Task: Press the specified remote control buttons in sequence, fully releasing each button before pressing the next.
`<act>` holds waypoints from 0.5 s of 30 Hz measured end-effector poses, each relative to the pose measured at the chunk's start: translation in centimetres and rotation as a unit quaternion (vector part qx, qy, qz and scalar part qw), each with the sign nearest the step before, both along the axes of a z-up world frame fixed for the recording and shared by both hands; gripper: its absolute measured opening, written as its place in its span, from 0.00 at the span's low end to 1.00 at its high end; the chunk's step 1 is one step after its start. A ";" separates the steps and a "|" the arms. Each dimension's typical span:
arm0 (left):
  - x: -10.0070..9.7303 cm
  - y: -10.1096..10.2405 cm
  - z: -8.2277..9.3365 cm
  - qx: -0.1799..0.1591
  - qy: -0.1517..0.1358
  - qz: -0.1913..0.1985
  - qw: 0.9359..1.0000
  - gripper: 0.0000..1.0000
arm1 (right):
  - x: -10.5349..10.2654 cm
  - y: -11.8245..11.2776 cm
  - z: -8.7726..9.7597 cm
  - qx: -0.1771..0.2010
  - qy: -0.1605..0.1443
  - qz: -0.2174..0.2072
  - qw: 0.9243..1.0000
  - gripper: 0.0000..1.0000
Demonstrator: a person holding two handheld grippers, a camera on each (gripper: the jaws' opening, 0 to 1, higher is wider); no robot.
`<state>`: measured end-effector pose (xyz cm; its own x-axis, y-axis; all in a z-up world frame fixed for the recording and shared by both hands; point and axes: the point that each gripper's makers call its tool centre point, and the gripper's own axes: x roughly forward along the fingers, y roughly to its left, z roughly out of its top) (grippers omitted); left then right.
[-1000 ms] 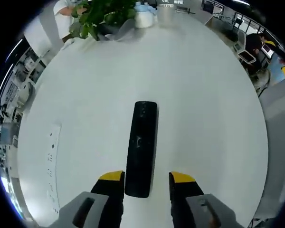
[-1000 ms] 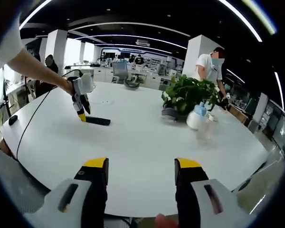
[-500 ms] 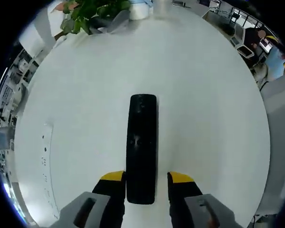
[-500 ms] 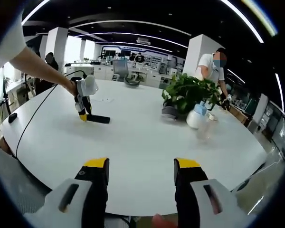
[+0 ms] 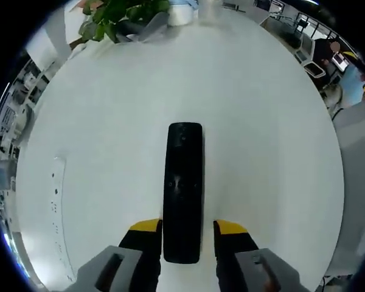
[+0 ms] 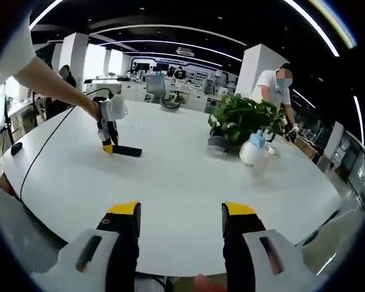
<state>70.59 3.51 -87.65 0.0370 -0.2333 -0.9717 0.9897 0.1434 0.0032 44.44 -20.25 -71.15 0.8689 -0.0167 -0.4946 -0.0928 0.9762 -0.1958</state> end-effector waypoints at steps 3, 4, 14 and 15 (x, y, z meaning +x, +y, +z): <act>-0.3 -0.1 0.0 0.004 0.000 -0.006 1.000 0.31 | -0.1 0.0 0.0 0.001 0.000 -0.001 1.000 0.54; -0.3 -0.1 0.0 0.006 0.000 -0.008 1.000 0.30 | -0.1 0.0 0.0 0.000 0.000 0.000 1.000 0.54; -0.6 -0.1 0.1 0.010 -0.007 -0.009 1.000 0.24 | -0.1 0.0 0.2 0.002 -0.005 -0.001 1.000 0.54; -0.6 0.0 0.1 0.010 -0.007 -0.008 1.000 0.24 | -0.1 0.0 0.2 0.002 -0.005 -0.001 1.000 0.53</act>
<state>70.02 3.47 -87.58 0.0475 -0.2146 -0.9755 0.9916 0.1274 0.0202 44.36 -20.27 -70.95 0.8738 -0.0164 -0.4860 -0.0889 0.9772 -0.1928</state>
